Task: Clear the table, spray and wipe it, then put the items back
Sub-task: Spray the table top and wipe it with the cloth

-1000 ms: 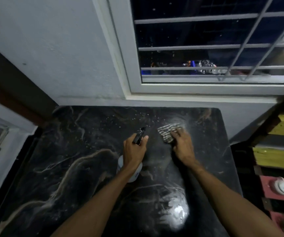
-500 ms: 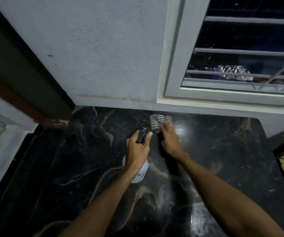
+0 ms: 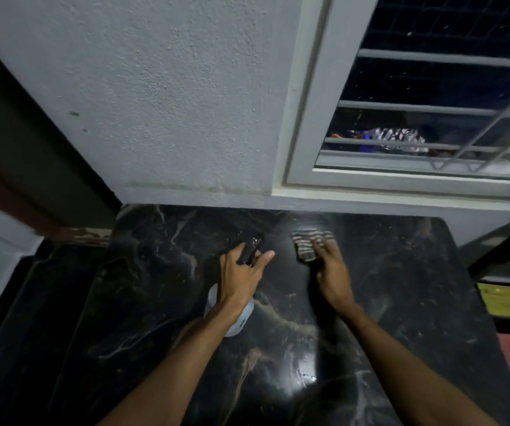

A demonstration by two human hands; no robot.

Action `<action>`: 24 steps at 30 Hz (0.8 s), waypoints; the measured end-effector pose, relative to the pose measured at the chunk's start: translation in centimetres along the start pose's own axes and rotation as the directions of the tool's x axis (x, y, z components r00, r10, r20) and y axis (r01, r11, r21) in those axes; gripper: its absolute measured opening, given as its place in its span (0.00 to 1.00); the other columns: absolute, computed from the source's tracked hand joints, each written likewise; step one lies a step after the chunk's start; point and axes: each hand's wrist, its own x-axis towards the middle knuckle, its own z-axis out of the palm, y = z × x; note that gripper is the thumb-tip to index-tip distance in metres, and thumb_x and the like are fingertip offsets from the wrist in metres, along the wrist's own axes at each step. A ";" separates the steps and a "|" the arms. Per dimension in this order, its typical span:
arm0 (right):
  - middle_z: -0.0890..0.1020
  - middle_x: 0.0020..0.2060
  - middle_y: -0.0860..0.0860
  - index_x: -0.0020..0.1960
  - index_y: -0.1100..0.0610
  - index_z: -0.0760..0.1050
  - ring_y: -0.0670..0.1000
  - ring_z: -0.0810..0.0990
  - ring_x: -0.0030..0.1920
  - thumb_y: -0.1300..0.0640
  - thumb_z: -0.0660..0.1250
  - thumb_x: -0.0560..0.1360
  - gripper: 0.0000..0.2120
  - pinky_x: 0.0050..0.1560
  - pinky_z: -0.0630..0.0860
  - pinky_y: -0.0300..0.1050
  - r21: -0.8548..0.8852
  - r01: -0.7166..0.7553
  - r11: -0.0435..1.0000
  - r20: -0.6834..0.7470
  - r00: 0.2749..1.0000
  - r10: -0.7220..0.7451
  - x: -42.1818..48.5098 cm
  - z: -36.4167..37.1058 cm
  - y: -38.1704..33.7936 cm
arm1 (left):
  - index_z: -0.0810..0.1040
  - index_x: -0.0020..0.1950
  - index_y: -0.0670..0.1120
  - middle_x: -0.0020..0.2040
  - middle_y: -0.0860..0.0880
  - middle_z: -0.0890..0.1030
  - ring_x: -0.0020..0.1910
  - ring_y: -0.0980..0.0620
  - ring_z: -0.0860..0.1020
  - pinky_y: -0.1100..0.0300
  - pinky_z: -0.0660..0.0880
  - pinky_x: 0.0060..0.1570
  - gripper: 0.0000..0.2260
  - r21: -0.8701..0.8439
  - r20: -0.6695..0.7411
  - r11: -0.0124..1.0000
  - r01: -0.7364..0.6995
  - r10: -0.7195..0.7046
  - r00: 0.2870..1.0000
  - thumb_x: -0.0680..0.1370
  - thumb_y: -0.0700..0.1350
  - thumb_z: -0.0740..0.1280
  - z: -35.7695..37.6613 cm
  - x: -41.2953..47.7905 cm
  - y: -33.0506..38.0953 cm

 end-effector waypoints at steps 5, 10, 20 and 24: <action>0.67 0.75 0.56 0.71 0.59 0.72 0.58 0.62 0.77 0.73 0.62 0.64 0.35 0.74 0.66 0.50 -0.197 0.110 0.974 0.054 0.993 -0.101 -1.1 -5.4 7.5 | 0.76 0.32 0.43 0.28 0.51 0.79 0.28 0.57 0.75 0.65 0.71 0.32 0.20 0.047 0.111 0.999 0.023 -0.028 0.993 0.70 0.54 0.81 6.9 -1.6 2.8; 0.80 0.59 0.58 0.60 0.60 0.79 0.63 0.72 0.53 0.67 0.65 0.62 0.26 0.57 0.72 0.53 -0.258 -0.235 0.937 -0.209 0.961 0.184 -2.3 -12.7 14.9 | 0.63 0.24 0.50 0.22 0.56 0.67 0.21 0.59 0.66 0.68 0.62 0.25 0.28 0.162 0.141 0.987 0.011 -0.034 0.989 0.70 0.55 0.80 14.4 -4.1 7.3; 0.74 0.64 0.61 0.62 0.59 0.78 0.62 0.69 0.60 0.69 0.66 0.67 0.23 0.64 0.69 0.54 -0.145 -0.260 0.955 -0.252 0.943 0.219 -1.4 -17.0 20.5 | 0.69 0.27 0.43 0.24 0.50 0.71 0.24 0.57 0.66 0.58 0.66 0.26 0.25 0.165 0.213 0.986 -0.018 -0.018 0.977 0.72 0.54 0.79 25.6 -6.3 11.6; 0.69 0.69 0.57 0.67 0.56 0.75 0.59 0.67 0.63 0.69 0.64 0.71 0.25 0.65 0.72 0.54 -0.234 0.118 0.965 -0.041 0.990 -0.131 -0.3 -16.6 20.9 | 0.74 0.30 0.44 0.26 0.52 0.77 0.27 0.55 0.74 0.57 0.74 0.33 0.21 0.142 0.144 0.990 0.023 -0.044 0.989 0.71 0.53 0.80 26.6 -6.0 12.2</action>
